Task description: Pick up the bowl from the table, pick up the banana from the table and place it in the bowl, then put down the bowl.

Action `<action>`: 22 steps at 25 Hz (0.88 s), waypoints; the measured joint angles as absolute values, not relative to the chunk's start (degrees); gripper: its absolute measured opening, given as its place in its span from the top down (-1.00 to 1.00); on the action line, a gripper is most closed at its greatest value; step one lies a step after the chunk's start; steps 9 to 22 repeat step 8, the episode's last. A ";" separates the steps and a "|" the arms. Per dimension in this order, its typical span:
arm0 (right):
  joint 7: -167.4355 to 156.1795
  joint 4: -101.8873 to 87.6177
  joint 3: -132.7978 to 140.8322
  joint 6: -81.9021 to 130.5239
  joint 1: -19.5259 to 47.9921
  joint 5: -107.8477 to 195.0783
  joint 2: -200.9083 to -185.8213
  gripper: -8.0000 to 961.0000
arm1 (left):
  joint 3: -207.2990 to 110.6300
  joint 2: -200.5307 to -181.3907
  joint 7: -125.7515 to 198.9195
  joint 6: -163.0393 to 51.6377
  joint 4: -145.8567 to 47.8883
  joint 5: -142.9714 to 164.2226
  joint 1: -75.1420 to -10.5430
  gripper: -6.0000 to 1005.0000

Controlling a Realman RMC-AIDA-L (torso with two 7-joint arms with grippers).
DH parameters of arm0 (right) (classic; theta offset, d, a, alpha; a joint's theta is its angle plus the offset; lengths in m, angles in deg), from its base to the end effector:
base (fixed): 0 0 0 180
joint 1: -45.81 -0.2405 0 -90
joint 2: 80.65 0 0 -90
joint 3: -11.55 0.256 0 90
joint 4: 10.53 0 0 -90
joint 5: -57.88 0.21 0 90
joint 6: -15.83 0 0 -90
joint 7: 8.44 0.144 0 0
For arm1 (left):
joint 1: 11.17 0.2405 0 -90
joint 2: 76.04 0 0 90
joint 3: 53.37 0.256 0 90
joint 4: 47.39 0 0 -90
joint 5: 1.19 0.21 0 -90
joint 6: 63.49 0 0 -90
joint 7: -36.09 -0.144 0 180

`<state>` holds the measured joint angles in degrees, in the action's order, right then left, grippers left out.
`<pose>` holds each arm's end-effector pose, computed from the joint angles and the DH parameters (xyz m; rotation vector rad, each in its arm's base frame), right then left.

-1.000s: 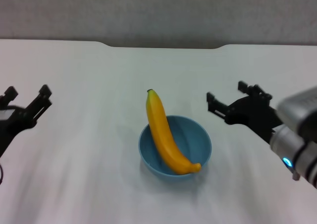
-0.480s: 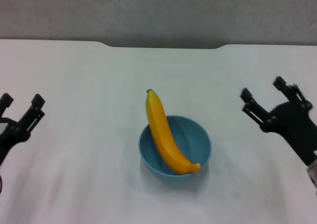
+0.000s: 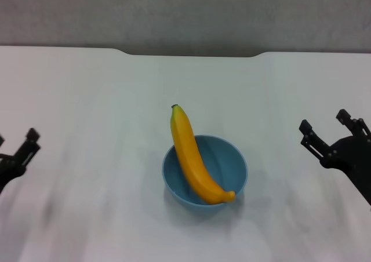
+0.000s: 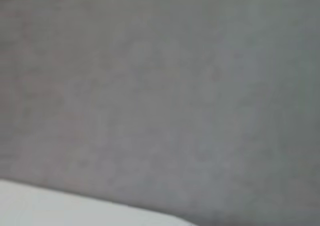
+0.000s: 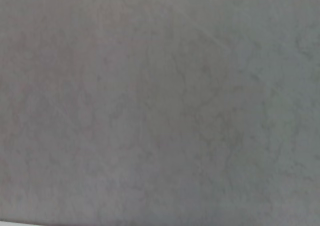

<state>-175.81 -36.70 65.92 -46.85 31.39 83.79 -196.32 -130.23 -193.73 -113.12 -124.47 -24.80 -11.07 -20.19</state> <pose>0.3059 0.3011 -0.0330 -1.7997 0.5237 0.8149 -0.3600 0.2811 -0.0024 -1.5591 -0.8409 -0.8631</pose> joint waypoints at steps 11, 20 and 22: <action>-175.97 -35.74 64.53 -46.34 30.52 85.55 -196.39 -0.88 | -129.52 -193.73 -110.81 -121.45 -27.19 -16.88 -21.39 -0.78; -175.97 -35.74 64.53 -46.34 30.52 85.55 -196.39 -0.88 | -129.52 -193.73 -110.81 -121.45 -27.19 -16.88 -21.39 -0.78; -175.97 -35.74 64.53 -46.34 30.52 85.55 -196.39 -0.88 | -129.52 -193.73 -110.81 -121.45 -27.19 -16.88 -21.39 -0.78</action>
